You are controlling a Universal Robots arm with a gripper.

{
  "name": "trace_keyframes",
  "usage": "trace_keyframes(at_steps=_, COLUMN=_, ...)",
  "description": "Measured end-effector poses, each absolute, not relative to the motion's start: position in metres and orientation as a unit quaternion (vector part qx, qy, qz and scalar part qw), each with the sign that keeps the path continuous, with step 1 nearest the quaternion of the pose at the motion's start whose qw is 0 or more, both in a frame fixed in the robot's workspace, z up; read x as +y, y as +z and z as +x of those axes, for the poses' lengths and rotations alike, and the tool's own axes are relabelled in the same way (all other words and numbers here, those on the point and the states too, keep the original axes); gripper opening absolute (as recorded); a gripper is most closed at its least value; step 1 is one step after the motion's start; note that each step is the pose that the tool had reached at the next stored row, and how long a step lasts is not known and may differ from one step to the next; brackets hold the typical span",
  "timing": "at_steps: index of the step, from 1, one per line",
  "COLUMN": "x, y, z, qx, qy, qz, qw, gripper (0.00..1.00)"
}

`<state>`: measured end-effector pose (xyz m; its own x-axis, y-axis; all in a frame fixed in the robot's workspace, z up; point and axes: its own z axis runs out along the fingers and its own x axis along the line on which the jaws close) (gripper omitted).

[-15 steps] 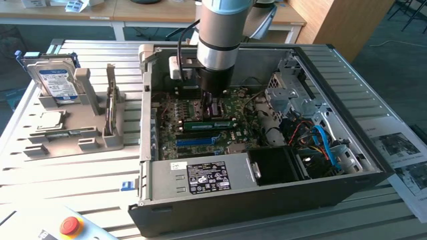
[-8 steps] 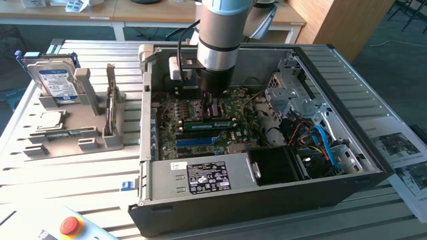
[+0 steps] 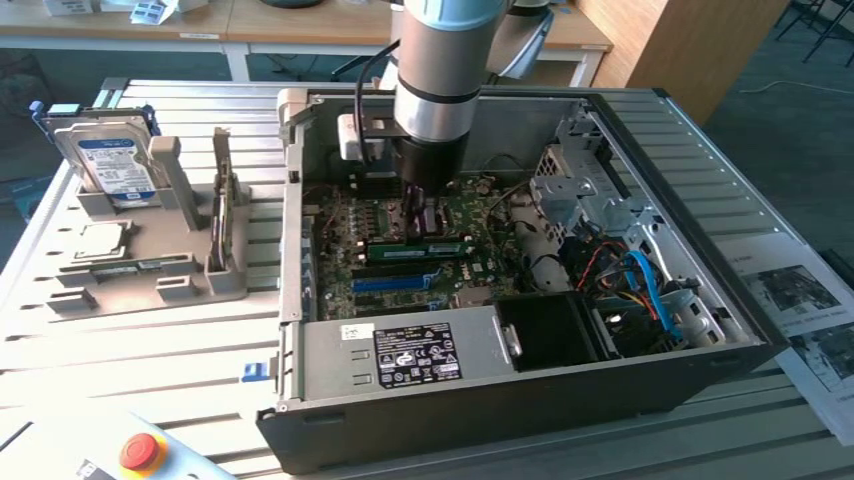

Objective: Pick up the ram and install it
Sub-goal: 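Press down the ram until it locks into place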

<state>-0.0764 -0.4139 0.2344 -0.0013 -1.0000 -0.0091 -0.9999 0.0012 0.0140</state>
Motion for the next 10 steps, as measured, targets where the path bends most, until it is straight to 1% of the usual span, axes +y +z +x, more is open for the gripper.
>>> trace_keyframes(at_steps=10, x=-0.4138, y=0.2344, z=-0.0802, qx=-0.708, qy=-0.007, qz=0.707, qw=0.001, gripper=0.11)
